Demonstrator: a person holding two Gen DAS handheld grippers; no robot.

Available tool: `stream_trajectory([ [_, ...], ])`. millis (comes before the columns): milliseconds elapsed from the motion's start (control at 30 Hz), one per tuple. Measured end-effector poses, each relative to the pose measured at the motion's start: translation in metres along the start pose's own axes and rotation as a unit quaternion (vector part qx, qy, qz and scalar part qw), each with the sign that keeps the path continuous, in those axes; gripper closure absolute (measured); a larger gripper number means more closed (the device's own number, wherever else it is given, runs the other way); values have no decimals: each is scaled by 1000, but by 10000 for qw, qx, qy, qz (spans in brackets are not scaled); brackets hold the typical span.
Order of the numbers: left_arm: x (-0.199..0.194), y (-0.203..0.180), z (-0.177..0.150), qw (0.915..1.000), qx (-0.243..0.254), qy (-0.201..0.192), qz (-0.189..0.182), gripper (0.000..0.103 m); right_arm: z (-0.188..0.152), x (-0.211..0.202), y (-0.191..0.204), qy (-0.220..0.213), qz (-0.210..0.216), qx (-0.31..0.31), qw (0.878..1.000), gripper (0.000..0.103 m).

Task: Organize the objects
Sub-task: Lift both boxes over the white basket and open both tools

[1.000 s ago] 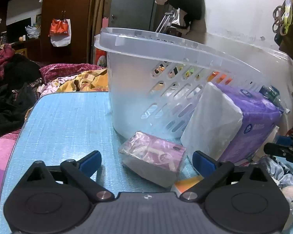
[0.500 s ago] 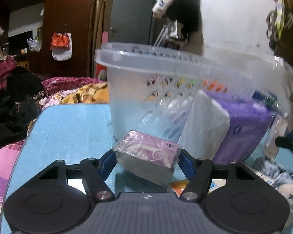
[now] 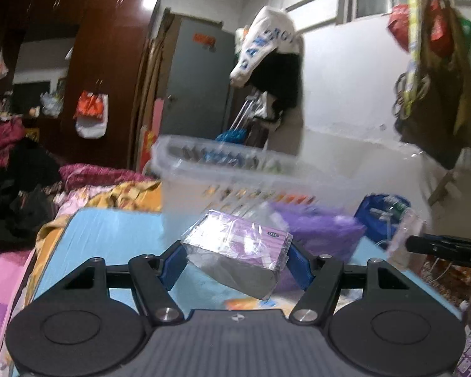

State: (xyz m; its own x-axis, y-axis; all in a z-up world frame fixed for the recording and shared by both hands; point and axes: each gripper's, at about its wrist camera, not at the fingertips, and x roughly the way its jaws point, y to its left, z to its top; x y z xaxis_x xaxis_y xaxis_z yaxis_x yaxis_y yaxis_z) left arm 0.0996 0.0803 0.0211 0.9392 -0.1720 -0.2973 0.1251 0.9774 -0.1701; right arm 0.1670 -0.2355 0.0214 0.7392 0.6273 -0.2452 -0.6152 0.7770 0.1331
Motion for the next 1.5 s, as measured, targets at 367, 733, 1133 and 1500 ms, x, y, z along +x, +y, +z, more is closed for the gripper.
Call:
stream_trajectory([
  [367,64,-34,124,9989,313,202,295,32,114,79,33,-46,-343,-744,9966,57],
  [733,175,-11,119,9836,92,1692,623,32,105,183,22,1532,-567,-506,9853,56],
  [1133,172,-7,106,9845,-23,1598,724,20,101,177,13,1680,-441,-351,9842,40],
  [1500,73,-2,79,9989,-45,355,293,5,81,79,10,456,-284,-298,9981,0],
])
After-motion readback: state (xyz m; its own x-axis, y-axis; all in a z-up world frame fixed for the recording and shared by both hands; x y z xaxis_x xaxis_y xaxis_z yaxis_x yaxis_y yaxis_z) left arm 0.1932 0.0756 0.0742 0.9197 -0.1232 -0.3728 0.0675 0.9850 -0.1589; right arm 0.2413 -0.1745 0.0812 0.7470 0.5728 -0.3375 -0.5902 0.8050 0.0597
